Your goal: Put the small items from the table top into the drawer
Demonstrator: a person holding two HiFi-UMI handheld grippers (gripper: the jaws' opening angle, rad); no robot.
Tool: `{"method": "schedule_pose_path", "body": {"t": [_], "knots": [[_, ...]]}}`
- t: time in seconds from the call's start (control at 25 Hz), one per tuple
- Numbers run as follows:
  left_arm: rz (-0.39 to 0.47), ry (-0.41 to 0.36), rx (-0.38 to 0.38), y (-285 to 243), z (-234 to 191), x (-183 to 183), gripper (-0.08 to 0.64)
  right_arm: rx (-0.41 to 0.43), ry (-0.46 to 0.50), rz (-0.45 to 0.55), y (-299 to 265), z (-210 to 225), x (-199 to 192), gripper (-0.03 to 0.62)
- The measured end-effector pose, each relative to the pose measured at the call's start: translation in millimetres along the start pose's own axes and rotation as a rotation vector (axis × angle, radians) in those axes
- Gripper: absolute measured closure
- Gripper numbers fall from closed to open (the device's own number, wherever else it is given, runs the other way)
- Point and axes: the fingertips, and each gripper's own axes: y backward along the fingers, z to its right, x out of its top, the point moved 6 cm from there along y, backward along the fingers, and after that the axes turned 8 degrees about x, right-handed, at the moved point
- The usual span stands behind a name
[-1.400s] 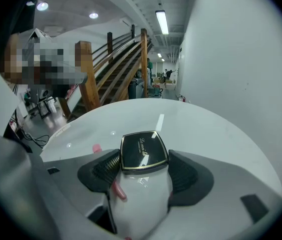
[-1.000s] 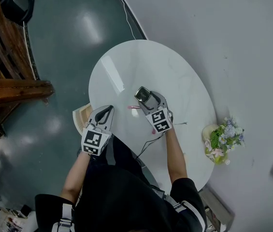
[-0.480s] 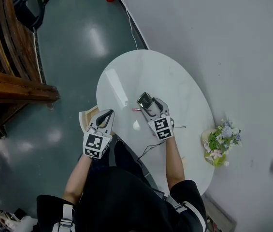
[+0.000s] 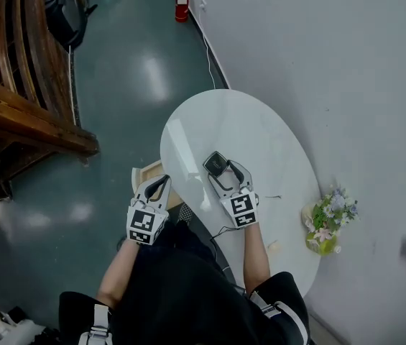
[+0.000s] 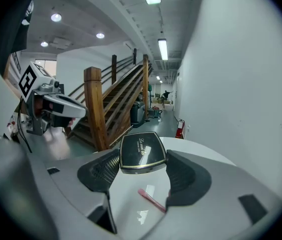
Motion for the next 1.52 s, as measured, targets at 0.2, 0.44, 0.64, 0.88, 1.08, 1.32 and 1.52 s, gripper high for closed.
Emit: {"method": "schedule_pose_path", "body": {"t": [0.2, 0.44, 0.64, 0.88, 1.08, 1.32, 1.52], "knots": [[0.028, 0.012, 0.040, 27, -15, -4, 0.538, 0.053, 0.014, 0.039, -3, -44, 21, 0.296], [0.030, 0.048, 0.090, 63, -37, -22, 0.538, 0.129, 0.049, 0.053, -15, -102, 36, 0.296], [0.017, 0.053, 0.135, 91, -59, -43, 0.538, 0.176, 0.072, 0.045, -29, -144, 40, 0.296], [-0.005, 0.069, 0.184, 114, -80, -72, 0.538, 0.211, 0.082, 0.030, -51, -180, 34, 0.296], [-0.021, 0.097, 0.213, 129, -99, -94, 0.538, 0.232, 0.075, 0.000, -76, -203, 21, 0.296], [-0.052, 0.133, 0.224, 128, -118, -127, 0.538, 0.217, 0.037, -0.020, -110, -215, 1, 0.296], [-0.069, 0.150, 0.219, 111, -126, -153, 0.538, 0.210, 0.028, -0.072, -136, -217, -31, 0.296]]}}
